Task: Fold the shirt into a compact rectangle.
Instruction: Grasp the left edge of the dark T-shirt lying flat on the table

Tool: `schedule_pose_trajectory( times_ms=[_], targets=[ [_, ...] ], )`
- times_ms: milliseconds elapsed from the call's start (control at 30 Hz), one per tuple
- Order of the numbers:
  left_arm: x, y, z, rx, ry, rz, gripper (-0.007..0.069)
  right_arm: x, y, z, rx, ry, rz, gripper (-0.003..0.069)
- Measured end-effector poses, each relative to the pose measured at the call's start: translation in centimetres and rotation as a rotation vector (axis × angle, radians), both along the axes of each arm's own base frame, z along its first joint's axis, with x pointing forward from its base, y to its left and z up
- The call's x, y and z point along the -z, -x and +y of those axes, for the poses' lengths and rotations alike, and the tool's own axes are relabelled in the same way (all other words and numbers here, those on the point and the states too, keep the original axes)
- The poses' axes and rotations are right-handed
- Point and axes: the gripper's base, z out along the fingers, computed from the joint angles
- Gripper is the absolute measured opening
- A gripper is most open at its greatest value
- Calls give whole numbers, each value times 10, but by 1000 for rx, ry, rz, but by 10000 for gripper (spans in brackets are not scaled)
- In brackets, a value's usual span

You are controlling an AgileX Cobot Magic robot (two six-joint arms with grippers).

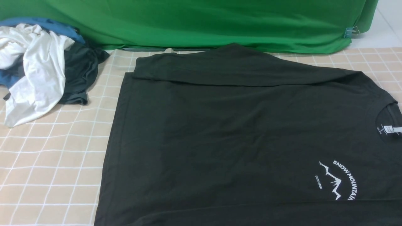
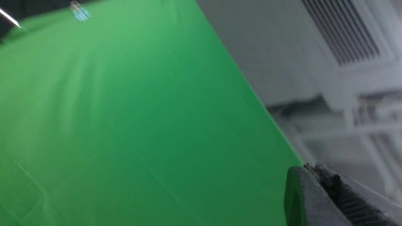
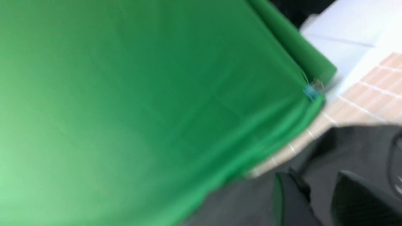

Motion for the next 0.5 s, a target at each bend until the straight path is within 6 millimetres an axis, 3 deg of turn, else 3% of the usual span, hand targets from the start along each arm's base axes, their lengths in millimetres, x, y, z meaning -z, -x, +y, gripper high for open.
schedule_pose_trajectory(
  times_ms=[33, 100, 200, 333, 367, 400, 500],
  targets=[
    [-17, 1, -3, 2, -48, 85, 14, -2, 1, -1, 12, -15, -23, 242],
    [-24, -5, -4, -2, -77, 185, 14, -3, 1, -2, 17, -20, -32, 242],
    [-42, -30, -3, -13, -134, 492, 14, -6, 2, -4, 35, -42, -69, 240],
    [-28, -85, -5, 64, -260, 988, 14, -16, 4, -3, 22, -50, -91, 217],
    [-29, -84, -6, 70, -269, 996, 14, -15, 3, -2, 16, -43, -81, 212],
    [-17, -105, -9, 140, -340, 1158, 14, -30, 5, 3, -31, 28, -53, 163],
    [13, -137, -19, 363, -449, 1397, 14, -79, 9, 15, -124, 282, 46, 51]
  ],
)
